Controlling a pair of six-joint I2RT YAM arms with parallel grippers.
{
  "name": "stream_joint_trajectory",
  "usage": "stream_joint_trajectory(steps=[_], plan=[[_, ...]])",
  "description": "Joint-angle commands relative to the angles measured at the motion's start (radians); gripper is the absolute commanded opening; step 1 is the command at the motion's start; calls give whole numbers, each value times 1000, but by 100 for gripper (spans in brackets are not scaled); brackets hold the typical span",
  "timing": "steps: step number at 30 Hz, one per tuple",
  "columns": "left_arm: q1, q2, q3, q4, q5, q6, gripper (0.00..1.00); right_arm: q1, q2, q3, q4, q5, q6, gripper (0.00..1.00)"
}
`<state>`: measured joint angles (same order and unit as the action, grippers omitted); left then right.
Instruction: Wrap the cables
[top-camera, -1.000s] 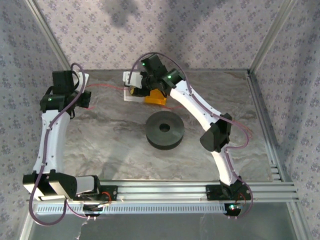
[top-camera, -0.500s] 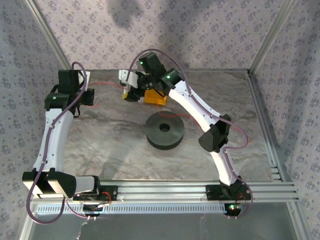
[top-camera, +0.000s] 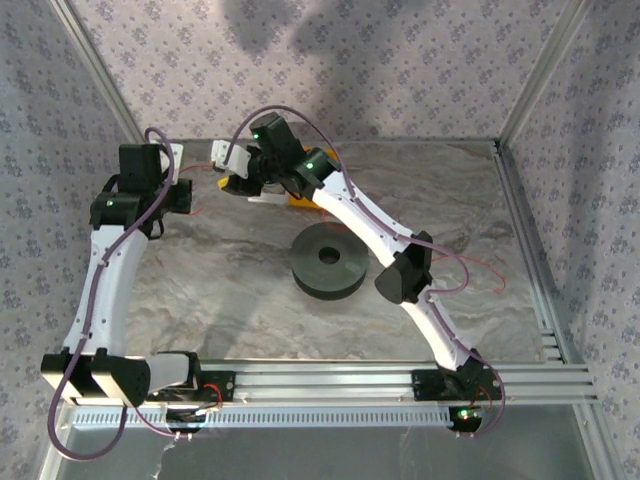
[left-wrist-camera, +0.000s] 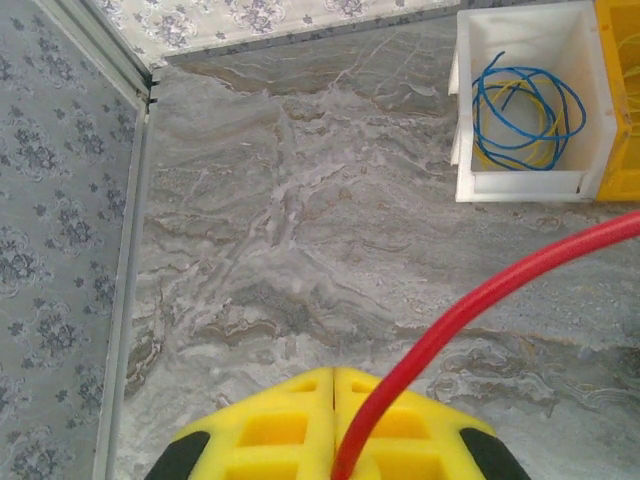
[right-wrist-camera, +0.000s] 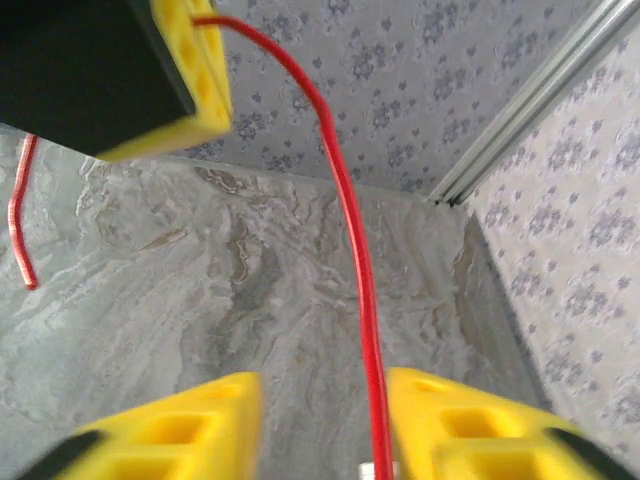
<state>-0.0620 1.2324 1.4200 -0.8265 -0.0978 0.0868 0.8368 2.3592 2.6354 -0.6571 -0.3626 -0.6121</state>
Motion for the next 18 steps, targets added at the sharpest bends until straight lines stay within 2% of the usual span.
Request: stream_joint_trajectory(steps=[1, 3, 9, 11, 12, 14, 15, 18], plan=[[-8, -36, 6, 13, -7, -40, 0, 5, -7, 7, -4, 26, -5, 11], [-8, -43, 12, -1, -16, -54, 0, 2, -14, -8, 1, 18, -22, 1], [-8, -82, 19, -40, -28, -65, 1, -10, -20, -20, 31, -11, -35, 0], [-8, -91, 23, -58, -44, -67, 23, -10, -21, -20, 35, -19, -36, 0], [-8, -100, 25, -64, -49, -66, 41, -11, -22, -21, 32, -18, -38, 0], [-7, -118, 26, -69, -50, -72, 61, -11, -28, -29, 25, -10, -51, 0], [-8, -130, 29, -71, -45, -78, 67, -11, -33, -35, 19, -4, -61, 0], [-8, -178, 34, -86, 2, -96, 74, -16, -42, -57, 17, 11, -76, 0]])
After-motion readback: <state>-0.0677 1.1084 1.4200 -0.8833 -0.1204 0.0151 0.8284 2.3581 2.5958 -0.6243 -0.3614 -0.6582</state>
